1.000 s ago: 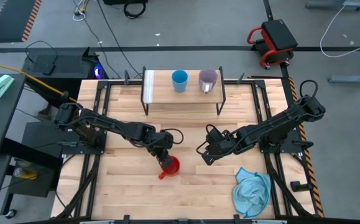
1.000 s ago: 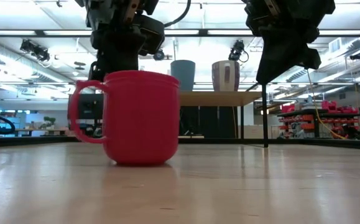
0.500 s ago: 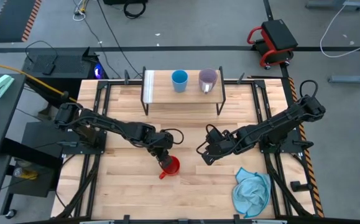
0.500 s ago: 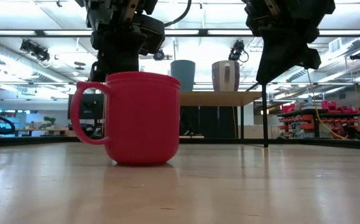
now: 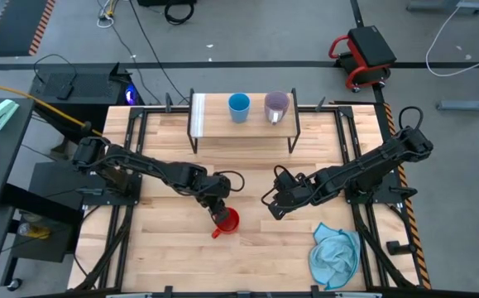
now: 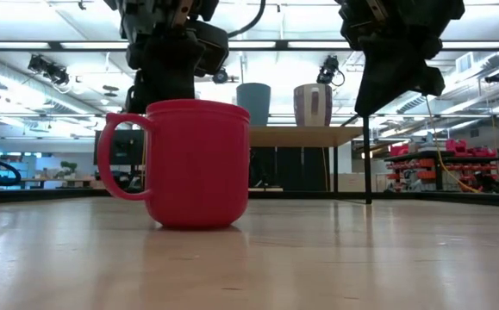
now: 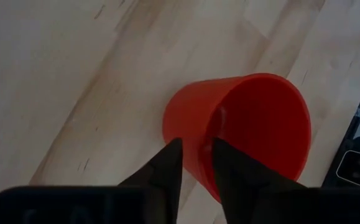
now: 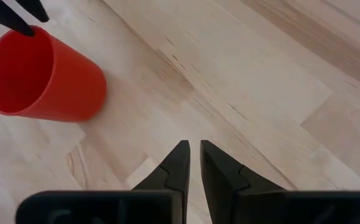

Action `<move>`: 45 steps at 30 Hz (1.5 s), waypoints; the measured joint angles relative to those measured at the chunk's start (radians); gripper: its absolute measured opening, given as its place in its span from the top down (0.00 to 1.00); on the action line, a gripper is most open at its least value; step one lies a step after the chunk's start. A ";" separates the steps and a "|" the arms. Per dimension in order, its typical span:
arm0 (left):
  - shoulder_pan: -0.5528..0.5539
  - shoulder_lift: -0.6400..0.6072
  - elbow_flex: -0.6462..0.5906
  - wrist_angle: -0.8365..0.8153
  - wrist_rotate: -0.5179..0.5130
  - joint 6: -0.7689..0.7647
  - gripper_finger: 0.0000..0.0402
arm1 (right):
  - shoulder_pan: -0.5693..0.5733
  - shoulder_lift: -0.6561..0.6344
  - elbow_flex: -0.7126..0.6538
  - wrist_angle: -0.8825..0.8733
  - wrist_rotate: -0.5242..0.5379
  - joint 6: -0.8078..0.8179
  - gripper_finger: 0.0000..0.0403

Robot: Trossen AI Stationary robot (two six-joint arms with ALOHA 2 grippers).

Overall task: Stack small to large cups/mugs on shelf
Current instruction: Put the red cup on the shelf

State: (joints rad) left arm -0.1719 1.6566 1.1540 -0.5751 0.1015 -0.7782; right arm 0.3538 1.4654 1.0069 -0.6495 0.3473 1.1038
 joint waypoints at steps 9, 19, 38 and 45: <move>0.003 0.000 0.000 -0.032 -0.002 0.013 0.76 | 0.000 0.000 0.000 0.005 0.000 0.000 0.89; 0.002 0.016 0.002 -0.043 -0.008 0.015 0.77 | 0.000 0.000 0.000 0.006 0.000 0.000 0.89; 0.001 0.043 0.025 -0.013 0.010 -0.008 0.93 | 0.009 -0.001 0.000 0.073 0.002 -0.004 0.89; 0.010 0.043 0.056 -0.059 0.003 -0.023 0.95 | 0.009 -0.001 0.000 0.074 0.002 -0.004 0.89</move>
State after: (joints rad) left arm -0.1615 1.6997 1.2100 -0.6341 0.1047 -0.8009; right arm 0.3626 1.4647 1.0073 -0.5751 0.3489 1.0996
